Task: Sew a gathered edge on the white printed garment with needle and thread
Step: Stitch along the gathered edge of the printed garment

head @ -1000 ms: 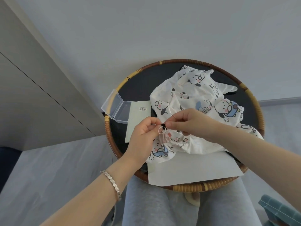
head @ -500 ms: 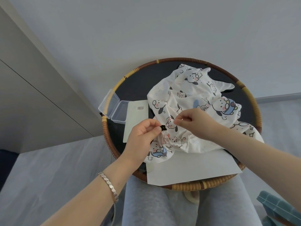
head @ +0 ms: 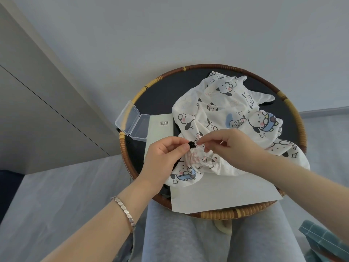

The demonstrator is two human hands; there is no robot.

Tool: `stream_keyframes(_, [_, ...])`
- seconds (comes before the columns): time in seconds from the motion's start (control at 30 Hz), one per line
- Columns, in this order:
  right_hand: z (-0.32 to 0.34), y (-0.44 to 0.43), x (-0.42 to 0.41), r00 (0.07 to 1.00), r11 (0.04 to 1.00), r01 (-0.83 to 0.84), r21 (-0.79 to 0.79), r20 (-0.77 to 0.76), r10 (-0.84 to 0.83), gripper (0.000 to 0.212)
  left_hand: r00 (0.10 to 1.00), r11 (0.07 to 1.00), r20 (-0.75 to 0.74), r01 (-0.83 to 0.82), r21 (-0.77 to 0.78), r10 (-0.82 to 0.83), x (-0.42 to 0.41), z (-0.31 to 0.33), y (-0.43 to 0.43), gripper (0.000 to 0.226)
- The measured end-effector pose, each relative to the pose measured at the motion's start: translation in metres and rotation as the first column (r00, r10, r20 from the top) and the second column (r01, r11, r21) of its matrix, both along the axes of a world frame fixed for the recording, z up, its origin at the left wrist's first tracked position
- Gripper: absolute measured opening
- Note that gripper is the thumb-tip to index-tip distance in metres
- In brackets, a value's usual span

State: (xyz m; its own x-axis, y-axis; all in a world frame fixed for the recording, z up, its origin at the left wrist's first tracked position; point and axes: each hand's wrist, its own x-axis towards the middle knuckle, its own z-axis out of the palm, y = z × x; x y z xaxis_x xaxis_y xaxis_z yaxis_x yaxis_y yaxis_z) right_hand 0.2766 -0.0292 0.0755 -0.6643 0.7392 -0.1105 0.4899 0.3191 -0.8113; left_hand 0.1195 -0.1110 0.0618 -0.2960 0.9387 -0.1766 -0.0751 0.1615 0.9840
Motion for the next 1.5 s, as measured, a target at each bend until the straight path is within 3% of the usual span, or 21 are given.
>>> stream_keyframes(0.7, [0.007, -0.007, -0.007, 1.000, 1.000, 0.002, 0.010, -0.019, -0.002, 0.021, 1.000, 1.000, 0.023, 0.006, -0.015, -0.006, 0.002, 0.000, 0.001, 0.024])
stream_keyframes(0.87, [0.005, -0.008, -0.010, 0.993, 0.993, 0.021, -0.114, -0.116, -0.034, 0.022, 0.983, 0.999, 0.180, 0.028, -0.036, -0.021, 0.000, 0.000, 0.002, 0.035])
stream_keyframes(1.07, [0.002, -0.011, -0.011, 0.983, 0.985, 0.040, -0.165, -0.171, -0.068, 0.019, 0.989, 0.998, 0.144, -0.011, -0.059, 0.019, 0.004, 0.000, 0.003, 0.022])
stream_keyframes(1.3, [-0.003, -0.011, -0.011, 0.972, 0.962, 0.070, -0.263, -0.199, -0.126, 0.017, 0.973, 0.993, 0.224, -0.038, -0.113, 0.063, 0.005, 0.000, 0.005, 0.019])
stream_keyframes(1.5, [-0.013, -0.008, -0.007, 0.971, 0.961, 0.085, -0.265, -0.196, -0.140, 0.026, 0.973, 0.987, 0.208, -0.068, -0.149, 0.098, 0.002, 0.000, 0.004, 0.022])
